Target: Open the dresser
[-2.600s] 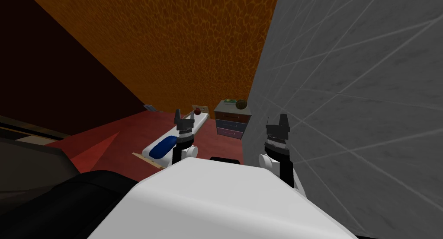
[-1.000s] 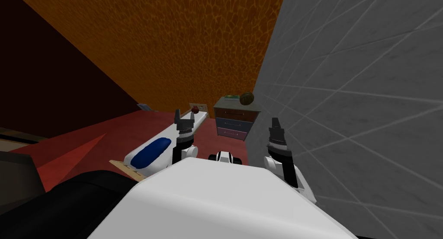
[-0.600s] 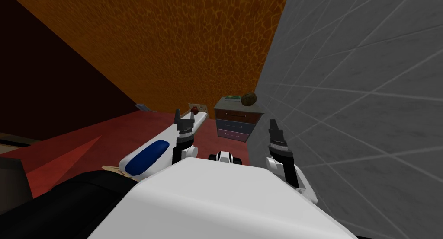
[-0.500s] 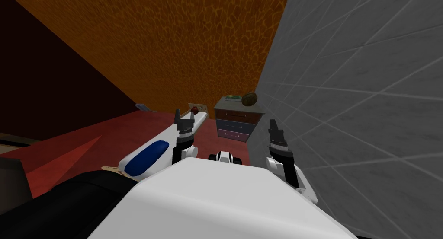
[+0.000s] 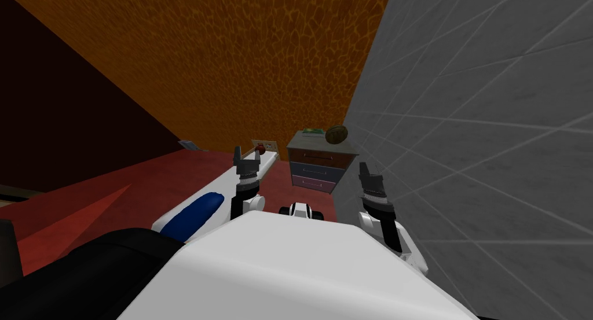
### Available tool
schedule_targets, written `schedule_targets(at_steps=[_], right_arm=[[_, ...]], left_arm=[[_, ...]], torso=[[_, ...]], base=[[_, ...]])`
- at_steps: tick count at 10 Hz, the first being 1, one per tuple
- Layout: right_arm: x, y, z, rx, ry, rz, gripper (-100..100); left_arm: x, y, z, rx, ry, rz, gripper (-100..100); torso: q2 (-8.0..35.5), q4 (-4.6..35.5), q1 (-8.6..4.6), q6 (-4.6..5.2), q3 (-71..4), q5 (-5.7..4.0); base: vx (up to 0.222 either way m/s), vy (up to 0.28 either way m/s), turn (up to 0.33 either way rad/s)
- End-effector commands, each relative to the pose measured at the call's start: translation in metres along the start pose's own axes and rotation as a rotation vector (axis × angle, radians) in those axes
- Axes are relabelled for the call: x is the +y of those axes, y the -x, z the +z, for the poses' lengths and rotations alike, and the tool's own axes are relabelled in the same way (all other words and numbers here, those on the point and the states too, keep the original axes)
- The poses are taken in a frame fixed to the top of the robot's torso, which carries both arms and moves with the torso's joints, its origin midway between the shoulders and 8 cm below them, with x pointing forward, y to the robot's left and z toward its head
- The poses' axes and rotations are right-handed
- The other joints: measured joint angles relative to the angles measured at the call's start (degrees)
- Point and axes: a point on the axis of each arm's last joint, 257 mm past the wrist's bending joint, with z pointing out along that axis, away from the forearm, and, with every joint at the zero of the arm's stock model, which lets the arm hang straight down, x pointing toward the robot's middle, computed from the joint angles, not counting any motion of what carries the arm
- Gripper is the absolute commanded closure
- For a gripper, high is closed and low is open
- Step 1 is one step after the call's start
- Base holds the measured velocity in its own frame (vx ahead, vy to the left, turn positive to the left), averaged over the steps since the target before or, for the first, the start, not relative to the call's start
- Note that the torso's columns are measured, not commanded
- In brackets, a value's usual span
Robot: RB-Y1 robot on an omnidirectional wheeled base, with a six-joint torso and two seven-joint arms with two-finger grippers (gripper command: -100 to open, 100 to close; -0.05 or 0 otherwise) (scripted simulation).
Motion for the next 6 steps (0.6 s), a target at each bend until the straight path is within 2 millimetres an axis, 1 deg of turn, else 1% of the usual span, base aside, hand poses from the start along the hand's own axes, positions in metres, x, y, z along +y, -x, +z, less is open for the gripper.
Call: schedule_targets(at_steps=[1,3,4,5,6], right_arm=[[-0.0087,-0.0017,-0.0062,0.009,0.008,-0.104,-100],[-0.0087,-0.0017,-0.0062,0.009,0.008,-0.145,-100],[-0.0171,-0.0031,-0.0122,0.017,0.014,-0.211,-100],[-0.0171,-0.0031,-0.0122,0.017,0.014,-0.237,-100],[-0.0171,-0.0031,-0.0122,0.017,0.014,-0.255,-100]], left_arm=[[0.0,0.0,0.0,0.0,0.0,0.0,0],[0.0,0.0,0.0,0.0,0.0,0.0,0],[0.0,0.0,0.0,0.0,0.0,0.0,0],[0.0,0.0,0.0,0.0,0.0,0.0,0],[0.0,0.0,0.0,0.0,0.0,0.0,0]], torso=[[0.2,0.0,-0.05,0.0,0.1,-0.02],[0.0,0.0,0.03,0.01,0.0,0.01],[0.1,0.0,-0.03,0.0,0.1,-0.01],[-0.1,0.0,-0.03,0.0,0.0,-0.02],[0.0,0.0,0.03,0.0,0.0,0.0]], base=[[0.082,0.05,-0.012],[0.08,0.039,-0.008],[0.144,0.033,-0.015],[0.131,0.047,-0.009],[0.043,0.04,0.0]])
